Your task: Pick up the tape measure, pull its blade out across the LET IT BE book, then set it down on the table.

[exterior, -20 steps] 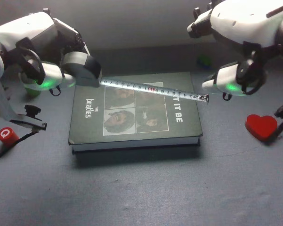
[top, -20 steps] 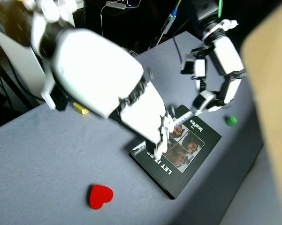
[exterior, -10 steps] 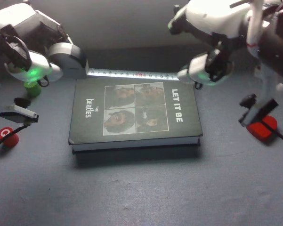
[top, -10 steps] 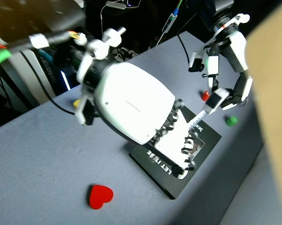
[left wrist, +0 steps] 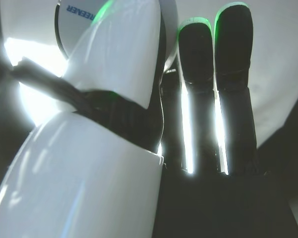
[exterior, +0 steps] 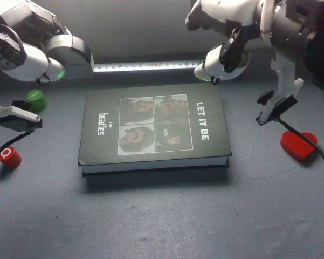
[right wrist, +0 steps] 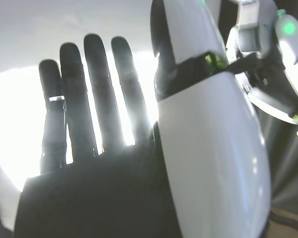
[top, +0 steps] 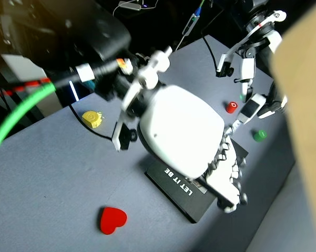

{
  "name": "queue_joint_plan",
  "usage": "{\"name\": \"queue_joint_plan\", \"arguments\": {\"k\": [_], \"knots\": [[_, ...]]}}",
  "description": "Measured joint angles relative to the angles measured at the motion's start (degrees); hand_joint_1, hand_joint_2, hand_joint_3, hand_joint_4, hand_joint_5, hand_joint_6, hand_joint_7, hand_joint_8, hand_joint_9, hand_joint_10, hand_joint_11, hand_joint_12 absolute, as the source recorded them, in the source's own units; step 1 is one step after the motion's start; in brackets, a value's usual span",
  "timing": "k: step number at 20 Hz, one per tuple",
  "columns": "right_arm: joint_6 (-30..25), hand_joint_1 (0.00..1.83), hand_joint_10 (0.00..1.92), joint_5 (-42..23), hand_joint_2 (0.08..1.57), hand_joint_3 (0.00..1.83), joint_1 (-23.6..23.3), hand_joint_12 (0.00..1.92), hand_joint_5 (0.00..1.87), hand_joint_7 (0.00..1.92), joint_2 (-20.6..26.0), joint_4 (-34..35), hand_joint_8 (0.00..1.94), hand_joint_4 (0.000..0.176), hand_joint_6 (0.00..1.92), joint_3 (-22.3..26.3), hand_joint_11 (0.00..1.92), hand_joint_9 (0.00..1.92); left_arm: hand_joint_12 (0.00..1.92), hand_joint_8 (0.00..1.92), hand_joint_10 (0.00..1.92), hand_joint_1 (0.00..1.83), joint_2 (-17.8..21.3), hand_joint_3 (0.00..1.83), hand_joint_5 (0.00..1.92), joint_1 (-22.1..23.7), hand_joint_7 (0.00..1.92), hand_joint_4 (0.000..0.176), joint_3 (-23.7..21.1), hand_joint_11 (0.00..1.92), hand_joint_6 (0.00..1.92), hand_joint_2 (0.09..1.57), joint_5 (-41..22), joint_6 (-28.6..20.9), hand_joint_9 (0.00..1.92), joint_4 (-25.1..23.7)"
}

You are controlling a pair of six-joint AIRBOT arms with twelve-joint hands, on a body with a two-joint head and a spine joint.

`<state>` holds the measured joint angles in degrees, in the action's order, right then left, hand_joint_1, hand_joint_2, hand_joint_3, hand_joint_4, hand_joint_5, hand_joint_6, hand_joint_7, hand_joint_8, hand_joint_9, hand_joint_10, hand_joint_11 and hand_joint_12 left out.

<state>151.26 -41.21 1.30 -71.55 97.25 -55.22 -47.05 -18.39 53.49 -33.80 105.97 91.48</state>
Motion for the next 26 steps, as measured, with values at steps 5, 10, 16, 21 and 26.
{"name": "queue_joint_plan", "arguments": {"k": [5,10,16,21,26], "knots": [[-2.7,0.98,0.01,2.7,1.06,0.00,0.4,0.93,0.58,0.60,-1.3,-1.4,0.01,0.000,0.02,-2.3,0.12,0.53,1.22,1.08,1.39,1.37,0.1,0.00,0.79,0.2,0.93,0.000,-0.7,0.85,1.06,1.16,-1.4,0.7,0.85,2.4],[-2.0,0.98,0.01,2.6,1.06,0.00,0.4,0.93,0.59,0.62,-1.9,-1.3,0.01,0.000,0.02,-3.5,0.12,0.54,1.23,1.09,1.40,1.36,0.1,0.00,0.78,0.2,0.93,0.000,-0.7,0.85,1.08,1.16,-1.7,0.9,0.84,2.3],[3.1,0.98,0.01,5.3,1.06,0.00,0.3,0.93,0.56,0.60,-2.4,4.8,0.00,0.000,0.00,-5.6,0.12,0.53,1.21,1.07,1.39,1.36,0.2,0.00,0.76,0.1,0.94,0.000,-0.7,0.85,1.10,1.16,-1.8,0.9,0.85,2.4],[4.1,0.98,0.01,5.6,1.06,0.00,0.3,0.93,0.59,0.62,-2.7,6.8,0.01,0.000,0.01,-6.1,0.13,0.54,1.21,1.06,1.37,1.37,0.2,0.00,0.81,0.0,0.94,0.000,-0.7,0.86,1.05,1.15,-1.9,0.9,0.86,2.6],[4.1,0.98,0.01,5.8,1.06,0.00,0.4,0.93,0.60,0.62,-2.8,6.6,0.01,0.000,0.01,-7.0,0.12,0.55,1.21,1.06,1.37,1.37,0.4,0.00,0.82,0.1,0.94,0.000,-0.8,0.86,1.03,1.15,-2.7,0.4,0.87,2.9]]}}
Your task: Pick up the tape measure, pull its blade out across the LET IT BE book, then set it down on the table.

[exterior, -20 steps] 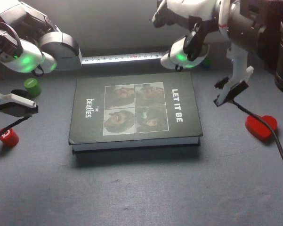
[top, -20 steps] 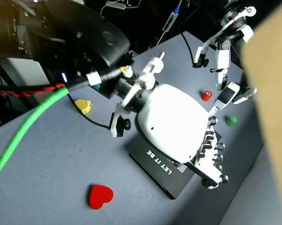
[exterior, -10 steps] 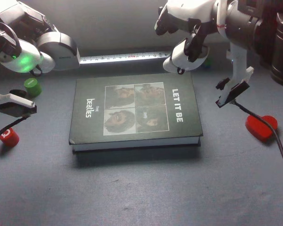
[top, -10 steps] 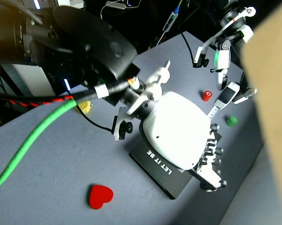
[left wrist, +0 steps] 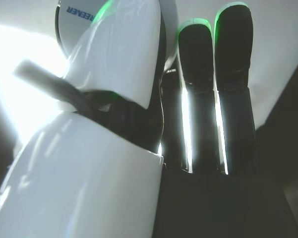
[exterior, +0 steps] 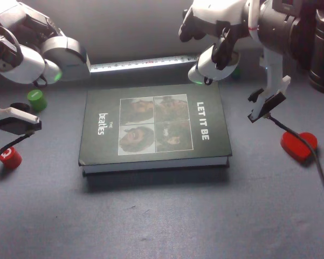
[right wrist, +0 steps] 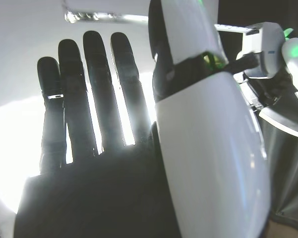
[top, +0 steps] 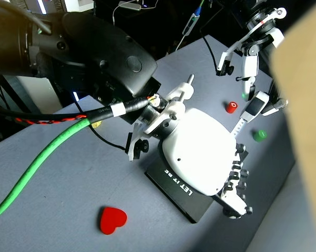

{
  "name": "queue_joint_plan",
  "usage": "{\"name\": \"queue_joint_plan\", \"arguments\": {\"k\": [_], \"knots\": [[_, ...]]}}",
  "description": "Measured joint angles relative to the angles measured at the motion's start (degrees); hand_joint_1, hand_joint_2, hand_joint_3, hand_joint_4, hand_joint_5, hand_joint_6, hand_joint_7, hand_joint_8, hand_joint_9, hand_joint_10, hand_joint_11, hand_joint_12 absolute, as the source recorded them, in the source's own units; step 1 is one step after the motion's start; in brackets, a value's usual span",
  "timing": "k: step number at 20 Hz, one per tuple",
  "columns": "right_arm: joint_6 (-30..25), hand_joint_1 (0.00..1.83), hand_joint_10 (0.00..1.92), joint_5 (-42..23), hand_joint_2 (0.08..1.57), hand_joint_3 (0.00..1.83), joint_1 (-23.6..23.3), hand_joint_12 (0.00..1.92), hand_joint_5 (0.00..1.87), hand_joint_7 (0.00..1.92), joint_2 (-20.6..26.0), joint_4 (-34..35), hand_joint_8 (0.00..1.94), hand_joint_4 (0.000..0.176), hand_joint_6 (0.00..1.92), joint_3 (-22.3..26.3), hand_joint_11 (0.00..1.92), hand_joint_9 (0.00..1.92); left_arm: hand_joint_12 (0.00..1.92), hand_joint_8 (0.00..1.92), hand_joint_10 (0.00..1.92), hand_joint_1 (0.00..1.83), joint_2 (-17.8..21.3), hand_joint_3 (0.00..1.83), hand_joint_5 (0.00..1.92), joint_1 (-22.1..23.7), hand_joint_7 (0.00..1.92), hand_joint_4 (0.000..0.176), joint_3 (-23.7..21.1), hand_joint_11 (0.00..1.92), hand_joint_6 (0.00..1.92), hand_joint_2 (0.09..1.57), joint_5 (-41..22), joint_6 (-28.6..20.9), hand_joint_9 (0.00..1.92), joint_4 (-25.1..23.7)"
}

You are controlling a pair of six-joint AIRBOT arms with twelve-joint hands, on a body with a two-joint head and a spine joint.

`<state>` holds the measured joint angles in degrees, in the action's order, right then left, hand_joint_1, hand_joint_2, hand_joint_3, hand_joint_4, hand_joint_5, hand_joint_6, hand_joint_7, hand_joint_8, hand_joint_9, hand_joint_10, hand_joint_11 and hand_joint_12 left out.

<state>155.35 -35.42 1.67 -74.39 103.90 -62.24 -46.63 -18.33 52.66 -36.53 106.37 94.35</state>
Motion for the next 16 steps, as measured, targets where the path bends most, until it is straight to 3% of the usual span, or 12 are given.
{"name": "queue_joint_plan", "arguments": {"k": [16], "knots": [[-0.2,0.99,0.01,0.3,1.07,0.00,0.7,0.95,0.59,0.64,-0.4,-0.2,0.00,0.000,0.00,0.0,0.15,0.56,1.20,1.08,1.39,1.37,0.0,0.00,0.80,-0.4,0.93,0.000,0.0,0.85,1.05,1.16,-0.4,-0.2,0.86,0.7]]}}
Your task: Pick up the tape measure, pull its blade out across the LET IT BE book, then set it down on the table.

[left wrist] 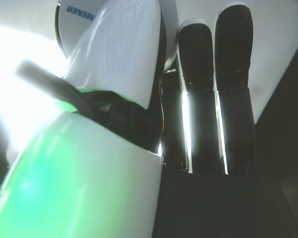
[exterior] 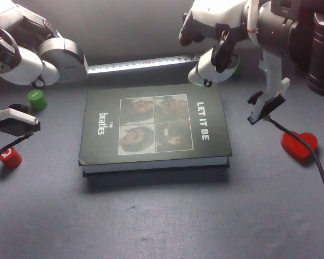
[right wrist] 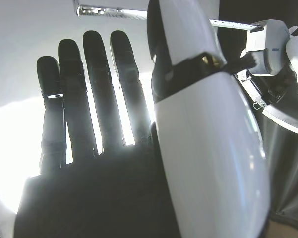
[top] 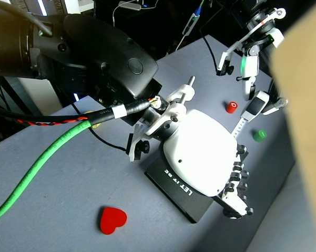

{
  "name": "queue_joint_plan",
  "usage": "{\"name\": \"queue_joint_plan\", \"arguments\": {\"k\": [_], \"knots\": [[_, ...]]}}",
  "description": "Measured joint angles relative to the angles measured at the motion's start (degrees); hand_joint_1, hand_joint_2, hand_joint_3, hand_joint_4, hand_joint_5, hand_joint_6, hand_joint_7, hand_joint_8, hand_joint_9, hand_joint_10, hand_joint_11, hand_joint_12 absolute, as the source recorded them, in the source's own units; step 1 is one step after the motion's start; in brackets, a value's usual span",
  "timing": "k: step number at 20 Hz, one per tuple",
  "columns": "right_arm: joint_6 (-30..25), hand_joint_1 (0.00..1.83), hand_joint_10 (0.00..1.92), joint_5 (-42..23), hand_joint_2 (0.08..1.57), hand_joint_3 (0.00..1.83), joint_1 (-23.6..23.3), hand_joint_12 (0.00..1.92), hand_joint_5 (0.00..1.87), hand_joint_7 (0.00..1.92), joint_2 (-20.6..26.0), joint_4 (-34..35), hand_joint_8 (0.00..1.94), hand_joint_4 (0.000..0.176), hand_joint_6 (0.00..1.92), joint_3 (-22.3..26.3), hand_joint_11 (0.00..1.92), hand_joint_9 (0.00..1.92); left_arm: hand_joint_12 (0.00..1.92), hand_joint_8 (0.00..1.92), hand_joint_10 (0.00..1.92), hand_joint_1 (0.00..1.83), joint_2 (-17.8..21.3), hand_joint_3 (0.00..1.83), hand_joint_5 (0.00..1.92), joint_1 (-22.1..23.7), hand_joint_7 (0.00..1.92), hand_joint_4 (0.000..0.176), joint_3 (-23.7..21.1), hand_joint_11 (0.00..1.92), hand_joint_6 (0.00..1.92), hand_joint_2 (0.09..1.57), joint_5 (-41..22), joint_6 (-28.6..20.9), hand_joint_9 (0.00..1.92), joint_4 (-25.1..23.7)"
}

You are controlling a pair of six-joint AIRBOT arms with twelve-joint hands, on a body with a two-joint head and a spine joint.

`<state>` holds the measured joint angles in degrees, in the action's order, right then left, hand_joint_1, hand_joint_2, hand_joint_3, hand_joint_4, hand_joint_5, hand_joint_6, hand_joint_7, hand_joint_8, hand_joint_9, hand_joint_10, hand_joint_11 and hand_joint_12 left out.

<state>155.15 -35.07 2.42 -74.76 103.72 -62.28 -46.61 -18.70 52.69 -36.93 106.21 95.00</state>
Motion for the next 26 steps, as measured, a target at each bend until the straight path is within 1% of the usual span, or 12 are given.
{"name": "queue_joint_plan", "arguments": {"k": [5,8,17,20,24,26], "knots": [[-0.2,0.99,0.01,0.0,1.07,0.00,0.1,0.95,0.61,0.64,-0.2,0.0,0.00,0.000,0.01,0.0,0.14,0.56,1.20,1.08,1.39,1.37,0.0,0.00,0.79,0.0,0.92,0.000,0.0,0.85,1.08,1.16,0.0,0.0,0.85,0.0],[-0.2,0.98,0.01,0.0,1.07,0.00,0.1,0.95,0.62,0.65,-0.2,0.0,0.01,0.000,0.01,0.0,0.14,0.57,1.20,1.06,1.37,1.37,0.0,0.00,0.83,0.0,0.93,0.000,0.0,0.86,1.05,1.15,0.0,0.0,0.87,0.0],[-1.0,0.98,0.01,0.0,1.07,0.00,0.1,0.95,0.63,0.66,-0.2,0.0,0.01,0.000,0.01,-0.1,0.16,0.58,1.21,1.07,1.37,1.37,0.0,0.00,0.77,0.0,0.93,0.000,0.0,0.86,1.11,1.16,-0.1,-0.2,0.86,0.0],[-1.2,0.99,0.02,0.0,1.07,0.00,0.1,0.95,0.64,0.69,-0.2,0.0,0.01,0.000,0.01,-0.1,0.15,0.60,1.21,1.10,1.39,1.37,0.0,0.00,0.79,-0.2,0.92,0.000,0.0,0.86,1.06,1.16,-0.1,-0.2,0.86,0.2],[-1.3,0.99,0.01,0.0,1.07,0.00,0.0,0.94,0.65,0.69,-0.2,0.0,0.01,0.000,0.01,-0.3,0.15,0.60,1.21,1.10,1.39,1.37,0.0,0.00,0.79,-0.2,0.92,0.000,0.0,0.85,1.06,1.16,-0.5,-0.6,0.86,0.2],[-1.3,0.98,0.01,0.0,1.09,0.00,0.0,0.94,0.62,0.68,-0.2,0.0,0.00,0.000,0.00,-0.3,0.14,0.59,1.21,1.10,1.38,1.37,0.0,0.00,0.82,-0.2,0.91,0.000,0.0,0.87,1.02,1.15,-0.5,-0.6,0.87,0.2]]}}
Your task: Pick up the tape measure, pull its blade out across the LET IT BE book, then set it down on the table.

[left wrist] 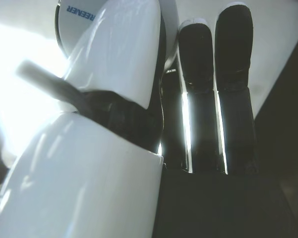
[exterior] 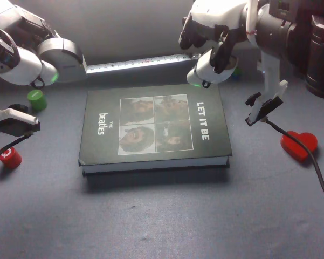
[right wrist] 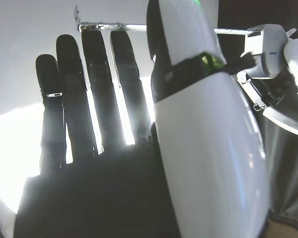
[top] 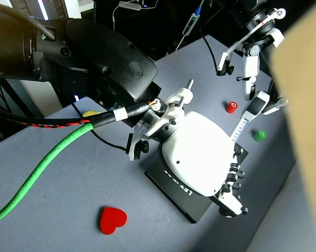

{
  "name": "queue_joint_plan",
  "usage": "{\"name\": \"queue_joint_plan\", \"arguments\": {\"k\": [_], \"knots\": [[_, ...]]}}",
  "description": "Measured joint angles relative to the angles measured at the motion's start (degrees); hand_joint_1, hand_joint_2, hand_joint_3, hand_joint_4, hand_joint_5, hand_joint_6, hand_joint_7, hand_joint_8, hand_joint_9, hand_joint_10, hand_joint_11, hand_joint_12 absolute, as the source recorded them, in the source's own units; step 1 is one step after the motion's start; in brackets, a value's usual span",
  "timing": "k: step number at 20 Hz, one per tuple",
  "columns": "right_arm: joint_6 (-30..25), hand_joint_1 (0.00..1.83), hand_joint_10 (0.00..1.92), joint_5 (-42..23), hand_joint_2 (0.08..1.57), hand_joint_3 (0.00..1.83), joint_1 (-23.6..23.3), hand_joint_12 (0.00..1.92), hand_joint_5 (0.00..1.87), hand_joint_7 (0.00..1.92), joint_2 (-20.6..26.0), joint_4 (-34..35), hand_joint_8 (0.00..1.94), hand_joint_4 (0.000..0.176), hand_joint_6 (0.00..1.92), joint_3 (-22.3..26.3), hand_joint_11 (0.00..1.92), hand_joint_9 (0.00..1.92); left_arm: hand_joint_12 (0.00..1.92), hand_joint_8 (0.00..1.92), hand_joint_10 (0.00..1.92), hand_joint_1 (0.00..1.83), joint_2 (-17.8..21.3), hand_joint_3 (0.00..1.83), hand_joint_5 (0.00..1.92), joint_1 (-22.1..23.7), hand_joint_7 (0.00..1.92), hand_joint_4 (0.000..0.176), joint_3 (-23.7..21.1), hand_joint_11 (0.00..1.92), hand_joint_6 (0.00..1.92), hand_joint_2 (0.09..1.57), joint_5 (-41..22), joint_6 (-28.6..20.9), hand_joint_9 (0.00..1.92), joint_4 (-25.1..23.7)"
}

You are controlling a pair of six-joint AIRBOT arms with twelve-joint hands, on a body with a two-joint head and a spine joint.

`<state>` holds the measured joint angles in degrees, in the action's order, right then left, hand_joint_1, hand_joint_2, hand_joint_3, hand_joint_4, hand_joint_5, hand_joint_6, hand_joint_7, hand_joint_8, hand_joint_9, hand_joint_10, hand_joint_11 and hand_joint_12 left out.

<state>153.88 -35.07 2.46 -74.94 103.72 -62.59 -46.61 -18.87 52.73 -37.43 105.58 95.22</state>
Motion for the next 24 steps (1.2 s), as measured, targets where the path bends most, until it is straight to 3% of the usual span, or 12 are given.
{"name": "queue_joint_plan", "arguments": {"k": [14,17,19,20,21,22,24], "knots": [[-0.8,0.97,0.02,0.2,1.09,0.00,0.0,0.95,0.66,0.72,0.0,-0.5,0.01,0.000,0.01,-0.1,0.17,0.62,1.21,1.09,1.37,1.37,0.1,0.00,0.81,-0.3,0.92,0.000,-0.1,0.85,1.03,1.15,-0.3,0.0,0.88,0.1],[-0.9,0.97,0.03,0.3,1.09,0.00,0.0,0.96,0.73,0.79,0.0,-0.5,0.02,0.000,0.02,-0.1,0.23,0.69,1.21,1.09,1.37,1.37,0.1,0.00,0.81,-0.3,0.92,0.000,-0.1,0.85,1.03,1.15,-0.3,0.0,0.87,0.1],[-1.0,1.00,0.04,0.6,1.11,0.00,0.0,1.02,0.84,0.90,0.0,-0.5,0.01,0.000,0.01,-0.2,0.40,0.84,1.20,1.10,1.38,1.37,0.1,0.00,0.80,-0.3,0.92,0.000,-0.1,0.86,1.06,1.16,-0.3,0.0,0.86,0.1],[-1.0,1.05,0.06,0.7,1.14,0.00,0.0,1.05,0.90,1.00,0.0,-0.5,0.02,0.000,0.85,-0.2,0.52,0.95,1.20,1.10,1.38,1.37,0.1,0.00,0.80,-0.3,0.91,0.000,-0.1,0.86,1.06,1.16,-0.3,0.0,0.86,0.1],[-1.0,1.18,0.10,0.7,1.12,0.01,0.0,1.10,0.91,1.05,0.0,-0.5,0.68,0.008,1.02,-0.3,0.66,1.08,1.20,1.10,1.38,1.37,0.1,0.00,0.82,-0.3,0.91,0.000,-0.1,0.85,1.03,1.15,-0.3,0.0,0.87,0.1],[-1.1,1.21,0.13,0.8,1.11,0.00,0.0,1.14,0.92,1.08,0.0,-0.7,0.81,0.008,1.05,-0.3,0.74,1.17,1.20,1.10,1.38,1.37,0.1,0.00,0.83,-0.3,0.91,0.000,-0.1,0.85,1.02,1.15,-0.3,0.0,0.87,0.1],[-1.1,1.22,0.16,0.8,1.11,0.00,0.0,1.18,0.92,1.10,0.0,-0.9,0.86,0.000,1.03,-0.3,0.77,1.20,1.20,1.09,1.37,1.37,0.1,0.00,0.80,-0.3,0.91,0.000,-0.1,0.86,1.05,1.16,0.0,0.0,0.87,0.2]]}}
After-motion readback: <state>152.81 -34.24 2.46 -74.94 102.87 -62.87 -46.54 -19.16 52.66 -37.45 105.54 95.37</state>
